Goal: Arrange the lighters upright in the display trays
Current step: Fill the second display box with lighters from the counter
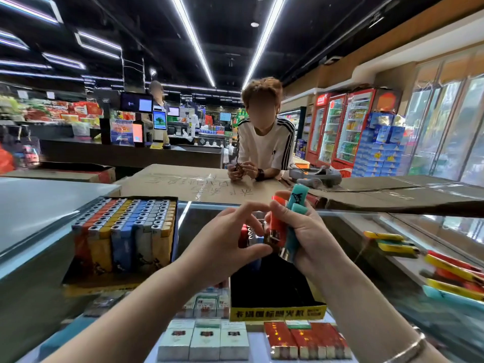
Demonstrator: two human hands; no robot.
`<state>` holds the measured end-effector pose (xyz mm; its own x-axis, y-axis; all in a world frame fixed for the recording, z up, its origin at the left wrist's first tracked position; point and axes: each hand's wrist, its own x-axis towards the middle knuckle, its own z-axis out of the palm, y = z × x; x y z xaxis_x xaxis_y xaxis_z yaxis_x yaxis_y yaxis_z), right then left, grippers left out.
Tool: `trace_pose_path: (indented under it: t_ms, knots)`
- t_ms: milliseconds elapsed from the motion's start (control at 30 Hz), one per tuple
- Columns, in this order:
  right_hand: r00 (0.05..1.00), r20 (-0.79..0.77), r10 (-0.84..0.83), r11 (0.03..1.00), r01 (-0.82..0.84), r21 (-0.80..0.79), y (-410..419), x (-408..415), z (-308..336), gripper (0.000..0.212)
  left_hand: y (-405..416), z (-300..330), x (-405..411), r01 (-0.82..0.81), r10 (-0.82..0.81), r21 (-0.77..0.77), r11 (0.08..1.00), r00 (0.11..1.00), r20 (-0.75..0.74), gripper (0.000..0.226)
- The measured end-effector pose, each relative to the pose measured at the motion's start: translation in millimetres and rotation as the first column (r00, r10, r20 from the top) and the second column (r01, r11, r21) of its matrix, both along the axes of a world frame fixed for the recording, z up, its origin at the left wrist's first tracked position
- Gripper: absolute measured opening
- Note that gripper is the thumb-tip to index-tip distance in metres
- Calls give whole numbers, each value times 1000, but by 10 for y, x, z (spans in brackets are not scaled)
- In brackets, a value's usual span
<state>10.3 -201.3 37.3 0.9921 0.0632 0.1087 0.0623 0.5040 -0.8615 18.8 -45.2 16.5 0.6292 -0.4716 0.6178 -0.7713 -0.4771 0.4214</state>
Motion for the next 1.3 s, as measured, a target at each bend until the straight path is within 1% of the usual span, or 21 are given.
trace_pose_path:
  t_ms: [67,133,200,267,333,400,467,500,567,667,700,767,833,867,933,1000,1167,1300]
  knots:
    - [1000,-1,-16,1000,16,18,14,-7,1,39,9,17,-1,-29,29,9,1000,996,80,50]
    - [999,0,-44,999,44,9,19,0,-8,32,22,26,9,-44,43,3,999,981,190,47]
    - [998,-11,-68,998,67,-8,23,9,-27,21,11,26,7,-45,35,25,999,952,305,39]
    - [997,-30,-68,998,67,-21,22,14,-47,17,-15,18,0,-17,11,14,1000,933,361,29]
    - [998,-56,-36,999,34,-40,19,14,-55,17,-32,23,-7,33,-9,-70,997,950,311,22]
    - [997,-79,5,995,-12,-95,20,18,-60,23,-26,50,-13,89,-44,-200,976,975,219,20]
    - [997,-78,19,989,-30,-145,24,33,-72,27,-6,81,-18,152,-120,-380,912,987,107,18]
    - [998,-67,6,986,-17,-167,23,42,-78,28,9,98,-20,149,-143,-458,876,989,49,16]
    - [997,-31,-69,975,61,-215,7,64,-74,23,49,121,0,80,-104,-549,832,994,-13,15]
    - [968,34,-249,946,250,-204,-89,119,-49,10,139,130,60,7,-31,-593,805,999,-31,18]
    - [945,66,-319,922,326,-210,-132,150,-53,8,164,125,78,-8,-21,-583,813,999,-42,20]
    - [883,151,-445,839,469,-274,-206,210,-82,4,198,99,112,-29,-5,-530,848,998,-63,24]
    - [850,191,-491,784,526,-330,-237,248,-115,3,213,56,140,-54,25,-447,893,997,-70,26]
    - [849,184,-495,774,527,-351,-242,264,-134,4,219,34,152,-84,61,-389,917,996,-71,29]
    - [868,140,-477,788,492,-369,-246,282,-169,6,226,-7,168,-156,148,-246,957,988,-49,36]
    - [885,101,-455,807,457,-374,-237,294,-191,11,224,-35,175,-181,180,-141,973,984,-17,35]
    - [886,117,-449,794,456,-402,-228,323,-221,8,189,-105,179,-202,195,36,979,971,141,24]
    - [893,113,-436,804,443,-397,-222,323,-234,10,186,-124,186,-229,208,105,968,961,180,24]
